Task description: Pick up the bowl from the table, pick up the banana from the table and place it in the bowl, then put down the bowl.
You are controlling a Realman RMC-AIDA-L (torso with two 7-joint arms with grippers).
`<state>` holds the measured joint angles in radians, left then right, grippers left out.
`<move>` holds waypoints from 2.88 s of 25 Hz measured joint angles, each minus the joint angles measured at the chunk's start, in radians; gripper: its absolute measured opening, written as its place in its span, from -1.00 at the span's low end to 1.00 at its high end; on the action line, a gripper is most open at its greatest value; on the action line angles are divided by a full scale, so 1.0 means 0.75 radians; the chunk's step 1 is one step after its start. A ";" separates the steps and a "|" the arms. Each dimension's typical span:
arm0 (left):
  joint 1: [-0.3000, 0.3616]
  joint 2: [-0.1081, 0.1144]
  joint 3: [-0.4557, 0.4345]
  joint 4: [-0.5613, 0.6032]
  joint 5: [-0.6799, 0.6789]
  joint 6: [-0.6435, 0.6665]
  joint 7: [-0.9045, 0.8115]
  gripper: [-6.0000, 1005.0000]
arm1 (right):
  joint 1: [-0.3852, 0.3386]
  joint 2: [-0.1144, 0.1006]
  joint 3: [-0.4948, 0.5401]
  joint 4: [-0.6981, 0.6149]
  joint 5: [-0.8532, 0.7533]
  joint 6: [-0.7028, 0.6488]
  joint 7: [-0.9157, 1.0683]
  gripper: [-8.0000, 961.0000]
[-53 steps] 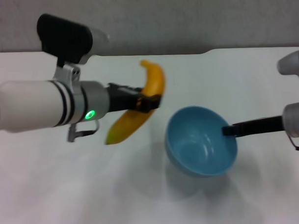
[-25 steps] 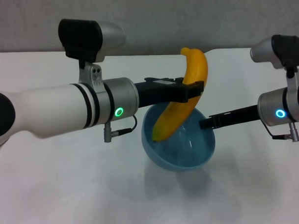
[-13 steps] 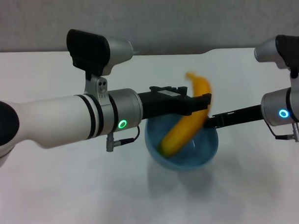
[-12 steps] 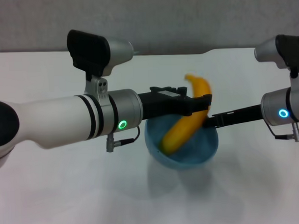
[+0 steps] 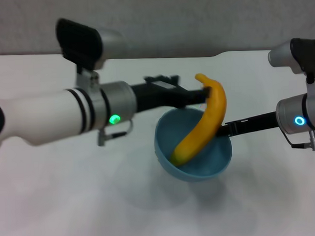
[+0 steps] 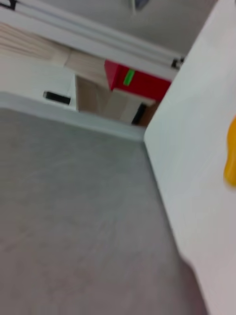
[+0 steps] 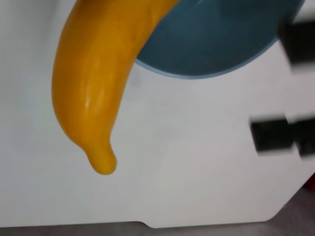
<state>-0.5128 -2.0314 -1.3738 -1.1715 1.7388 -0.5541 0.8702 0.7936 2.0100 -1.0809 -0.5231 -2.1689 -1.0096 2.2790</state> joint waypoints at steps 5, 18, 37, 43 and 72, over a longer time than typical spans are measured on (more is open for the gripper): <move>0.018 0.001 -0.108 0.000 0.215 -0.010 -0.020 0.79 | 0.015 -0.006 0.003 -0.002 -0.179 -0.002 0.102 -0.91; -0.018 -0.002 -0.159 0.032 1.102 -0.081 -0.574 0.79 | 0.167 -0.010 0.004 0.011 -0.439 0.032 0.193 -0.91; 0.019 -0.004 -0.164 0.135 1.144 -0.047 -0.632 0.79 | 0.173 0.013 -0.021 0.143 -0.451 0.189 0.183 -0.91; 0.016 -0.006 -0.163 0.135 1.143 -0.046 -0.632 0.79 | 0.170 0.012 -0.021 0.147 -0.447 0.190 0.183 -0.88; 0.196 -0.004 -0.060 0.236 0.966 0.513 -0.612 0.79 | -0.396 0.012 -0.042 -0.313 0.424 0.194 -0.374 0.27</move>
<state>-0.3659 -2.0341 -1.4189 -0.9945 2.4633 -0.1690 0.4110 0.4963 2.0186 -1.1121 -0.7582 -1.8510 -0.8643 1.9986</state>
